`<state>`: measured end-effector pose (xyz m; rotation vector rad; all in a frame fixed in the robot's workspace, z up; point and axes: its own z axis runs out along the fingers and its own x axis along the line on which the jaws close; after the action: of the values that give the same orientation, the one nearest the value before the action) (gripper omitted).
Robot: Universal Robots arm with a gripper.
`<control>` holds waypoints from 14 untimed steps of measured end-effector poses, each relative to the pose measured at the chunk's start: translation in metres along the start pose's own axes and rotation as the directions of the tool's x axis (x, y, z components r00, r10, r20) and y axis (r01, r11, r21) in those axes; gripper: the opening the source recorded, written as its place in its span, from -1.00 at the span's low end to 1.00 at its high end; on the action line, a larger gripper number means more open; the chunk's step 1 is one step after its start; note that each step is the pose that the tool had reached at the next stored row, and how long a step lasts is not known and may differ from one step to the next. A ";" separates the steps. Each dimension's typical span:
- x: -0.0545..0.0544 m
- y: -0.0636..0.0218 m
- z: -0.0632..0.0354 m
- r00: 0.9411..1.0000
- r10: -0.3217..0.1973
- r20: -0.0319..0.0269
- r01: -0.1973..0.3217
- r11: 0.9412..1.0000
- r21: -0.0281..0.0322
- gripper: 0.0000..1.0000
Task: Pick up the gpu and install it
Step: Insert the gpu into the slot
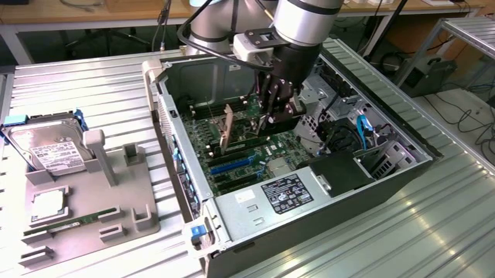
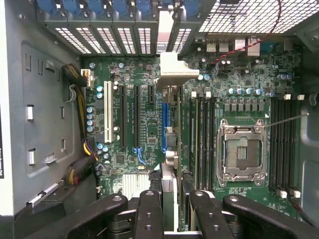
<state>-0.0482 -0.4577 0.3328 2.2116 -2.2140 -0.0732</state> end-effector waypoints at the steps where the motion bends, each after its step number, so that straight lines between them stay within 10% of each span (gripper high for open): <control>1: 0.000 0.0000 0.0001 1.000 0.000 0.000 0.000 1.000 0.000 -0.47; 14: 0.003 0.0000 0.0024 1.000 0.000 0.000 0.000 1.000 0.000 -0.47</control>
<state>-0.0483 -0.4605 0.3303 2.2116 -2.2140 -0.0732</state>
